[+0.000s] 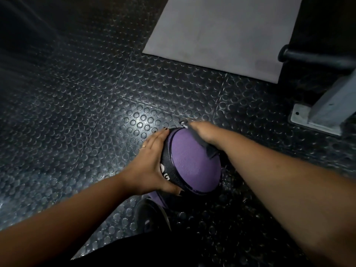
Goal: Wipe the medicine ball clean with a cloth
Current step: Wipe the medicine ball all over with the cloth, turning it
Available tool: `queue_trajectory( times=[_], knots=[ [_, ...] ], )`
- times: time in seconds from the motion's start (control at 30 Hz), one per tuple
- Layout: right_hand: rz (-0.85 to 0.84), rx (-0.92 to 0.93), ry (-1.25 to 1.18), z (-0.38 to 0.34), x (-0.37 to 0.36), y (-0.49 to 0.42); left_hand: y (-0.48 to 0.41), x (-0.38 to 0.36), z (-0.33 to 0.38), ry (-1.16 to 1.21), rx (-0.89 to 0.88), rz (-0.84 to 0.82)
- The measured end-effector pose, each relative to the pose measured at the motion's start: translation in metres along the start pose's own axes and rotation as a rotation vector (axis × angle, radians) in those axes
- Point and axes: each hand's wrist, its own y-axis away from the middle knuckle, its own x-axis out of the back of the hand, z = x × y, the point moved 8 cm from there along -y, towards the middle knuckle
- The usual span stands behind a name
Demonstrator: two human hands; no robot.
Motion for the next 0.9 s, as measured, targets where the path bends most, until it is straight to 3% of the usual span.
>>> queue_trajectory(
  times=[0.13, 0.2, 0.37, 0.53, 0.77, 0.9],
  knots=[
    [0.06, -0.255, -0.303, 0.052, 0.001, 0.018, -0.006, 0.004, -0.009, 0.105, 0.061, -0.016],
    [0.082, -0.297, -0.419, 0.068, -0.004, 0.024, -0.005, 0.006, -0.015, 0.157, 0.087, 0.001],
    [0.222, -0.181, -0.595, 0.082, -0.015, 0.031, 0.002, 0.002, -0.028, 0.241, 0.141, 0.028],
    [0.416, -0.067, -0.621, 0.097, -0.028, 0.046, 0.005, 0.002, -0.027, 0.262, 0.183, 0.072],
    [0.631, 0.274, -0.162, 0.055, -0.033, 0.089, 0.001, 0.001, -0.023, 0.17, 0.22, 0.095],
    [0.666, 0.386, 0.272, 0.004, -0.038, 0.098, -0.001, 0.001, -0.018, 0.073, 0.198, 0.039]
  ],
)
